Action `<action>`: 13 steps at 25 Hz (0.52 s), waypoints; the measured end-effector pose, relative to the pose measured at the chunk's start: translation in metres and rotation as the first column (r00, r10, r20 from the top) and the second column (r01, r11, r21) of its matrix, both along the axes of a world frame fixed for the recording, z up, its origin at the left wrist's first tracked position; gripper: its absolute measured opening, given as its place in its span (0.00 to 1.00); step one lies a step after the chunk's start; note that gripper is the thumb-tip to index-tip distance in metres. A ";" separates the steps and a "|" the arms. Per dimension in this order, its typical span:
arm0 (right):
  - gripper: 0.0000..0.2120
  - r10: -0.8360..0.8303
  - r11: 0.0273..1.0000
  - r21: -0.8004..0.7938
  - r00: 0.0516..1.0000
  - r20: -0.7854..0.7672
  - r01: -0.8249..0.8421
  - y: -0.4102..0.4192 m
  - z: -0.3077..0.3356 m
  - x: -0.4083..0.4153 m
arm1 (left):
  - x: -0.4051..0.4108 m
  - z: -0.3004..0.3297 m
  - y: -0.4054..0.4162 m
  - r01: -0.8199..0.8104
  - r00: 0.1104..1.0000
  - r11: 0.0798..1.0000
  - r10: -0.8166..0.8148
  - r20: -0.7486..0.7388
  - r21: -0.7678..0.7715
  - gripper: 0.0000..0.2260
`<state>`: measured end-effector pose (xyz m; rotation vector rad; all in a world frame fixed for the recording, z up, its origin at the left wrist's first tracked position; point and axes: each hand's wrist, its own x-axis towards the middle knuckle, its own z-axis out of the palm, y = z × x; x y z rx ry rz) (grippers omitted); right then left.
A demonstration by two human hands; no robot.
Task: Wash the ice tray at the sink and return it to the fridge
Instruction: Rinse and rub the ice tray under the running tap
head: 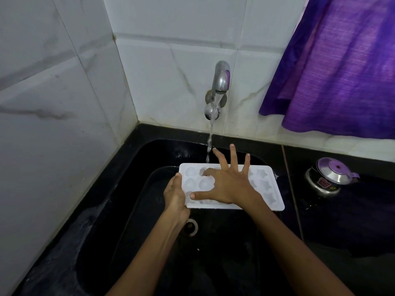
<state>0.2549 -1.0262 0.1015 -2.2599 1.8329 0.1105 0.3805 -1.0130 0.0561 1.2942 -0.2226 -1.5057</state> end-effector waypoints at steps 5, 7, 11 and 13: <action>0.47 -0.020 0.998 -0.057 0.994 0.107 0.026 0.021 -0.001 -0.005 | 0.003 0.001 0.001 -0.011 1.000 1.000 0.011 0.020 -0.008 0.14; 0.41 -0.017 0.999 -0.025 0.994 0.103 0.020 0.029 -0.003 -0.002 | 0.001 0.004 0.002 -0.008 1.000 1.000 0.008 0.021 -0.008 0.15; 0.46 -0.008 0.998 -0.058 0.997 0.080 0.013 0.033 -0.010 0.003 | -0.003 0.008 0.007 0.007 1.000 1.000 -0.006 0.028 -0.011 0.14; 0.54 0.022 0.997 -0.069 0.997 0.077 -0.016 0.033 -0.012 0.004 | 0.000 0.008 0.007 0.007 0.998 1.000 -0.006 0.058 -0.007 0.15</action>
